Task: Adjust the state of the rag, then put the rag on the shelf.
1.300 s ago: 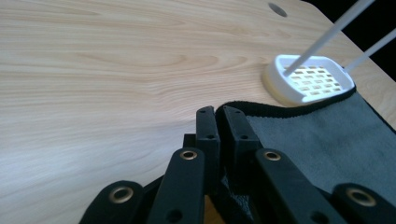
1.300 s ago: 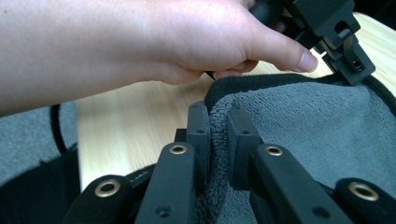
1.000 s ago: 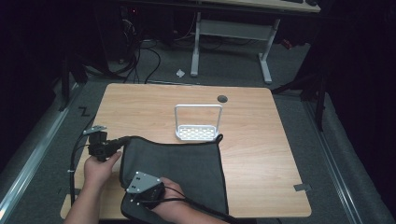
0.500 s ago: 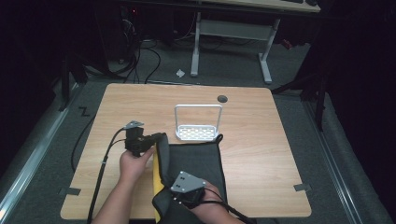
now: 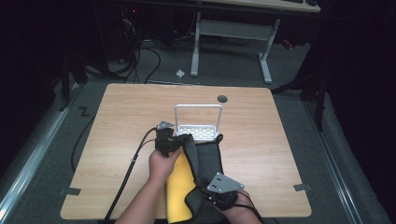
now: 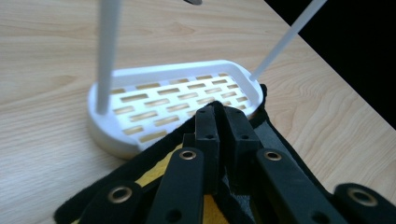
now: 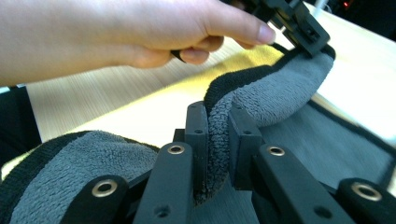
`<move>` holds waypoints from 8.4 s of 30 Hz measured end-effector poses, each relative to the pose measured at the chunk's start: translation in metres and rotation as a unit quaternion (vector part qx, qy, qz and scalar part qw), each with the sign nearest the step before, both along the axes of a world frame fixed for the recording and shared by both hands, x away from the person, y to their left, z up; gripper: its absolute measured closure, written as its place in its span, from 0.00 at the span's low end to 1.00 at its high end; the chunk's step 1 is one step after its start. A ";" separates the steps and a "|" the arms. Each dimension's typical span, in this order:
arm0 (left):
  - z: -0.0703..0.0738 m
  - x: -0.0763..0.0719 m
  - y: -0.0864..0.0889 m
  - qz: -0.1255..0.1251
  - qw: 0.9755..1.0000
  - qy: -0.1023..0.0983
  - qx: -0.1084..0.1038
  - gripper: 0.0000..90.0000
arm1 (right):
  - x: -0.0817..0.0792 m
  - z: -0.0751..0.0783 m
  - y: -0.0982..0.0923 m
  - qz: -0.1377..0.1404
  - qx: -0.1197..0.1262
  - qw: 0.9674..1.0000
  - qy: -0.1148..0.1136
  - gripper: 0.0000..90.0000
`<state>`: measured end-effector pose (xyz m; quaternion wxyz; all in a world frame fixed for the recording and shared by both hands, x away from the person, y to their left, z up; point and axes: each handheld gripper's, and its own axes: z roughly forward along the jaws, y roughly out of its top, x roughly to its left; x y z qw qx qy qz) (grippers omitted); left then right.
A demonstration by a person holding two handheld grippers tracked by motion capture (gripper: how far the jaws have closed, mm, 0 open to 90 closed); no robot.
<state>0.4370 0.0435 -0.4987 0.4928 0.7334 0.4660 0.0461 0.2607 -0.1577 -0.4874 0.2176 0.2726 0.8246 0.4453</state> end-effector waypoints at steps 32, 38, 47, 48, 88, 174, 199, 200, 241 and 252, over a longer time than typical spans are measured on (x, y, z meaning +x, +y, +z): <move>-0.007 -0.001 -0.066 -0.056 0.998 0.007 -0.001 0.63 | 0.005 -0.007 -0.044 -0.052 0.010 0.998 0.018 0.65; -0.004 -0.003 -0.066 -0.067 0.998 0.002 -0.010 0.55 | 0.009 -0.011 -0.046 -0.057 0.008 0.998 0.028 0.66; -0.003 -0.012 -0.050 -0.065 0.998 -0.011 0.011 0.57 | 0.013 -0.017 -0.045 -0.057 0.003 0.998 0.038 0.67; -0.003 -0.015 -0.044 -0.065 0.998 -0.014 0.013 0.57 | 0.013 -0.017 -0.045 -0.056 0.002 0.998 0.039 0.67; -0.032 -0.084 0.042 -0.074 0.989 -0.041 0.120 0.86 | 0.092 -0.032 -0.049 -0.112 -0.043 0.988 0.097 0.97; -0.041 -0.052 0.037 -0.027 0.998 0.010 0.054 0.86 | 0.103 -0.042 -0.049 -0.149 -0.001 0.981 0.122 0.89; -0.016 -0.064 0.040 -0.026 0.998 -0.062 0.021 0.93 | 0.093 -0.026 -0.052 -0.135 0.036 0.987 0.074 0.90; -0.013 -0.065 0.040 -0.026 0.997 -0.068 0.022 0.93 | 0.092 -0.025 -0.052 -0.135 0.037 0.988 0.071 0.90; 0.113 -0.057 0.050 0.022 0.973 -0.229 -0.032 0.93 | 0.095 0.095 -0.044 -0.135 0.117 0.978 -0.105 0.89; 0.137 -0.047 0.041 0.016 0.966 -0.257 -0.031 0.93 | 0.099 0.118 -0.051 -0.141 0.130 0.973 -0.129 0.89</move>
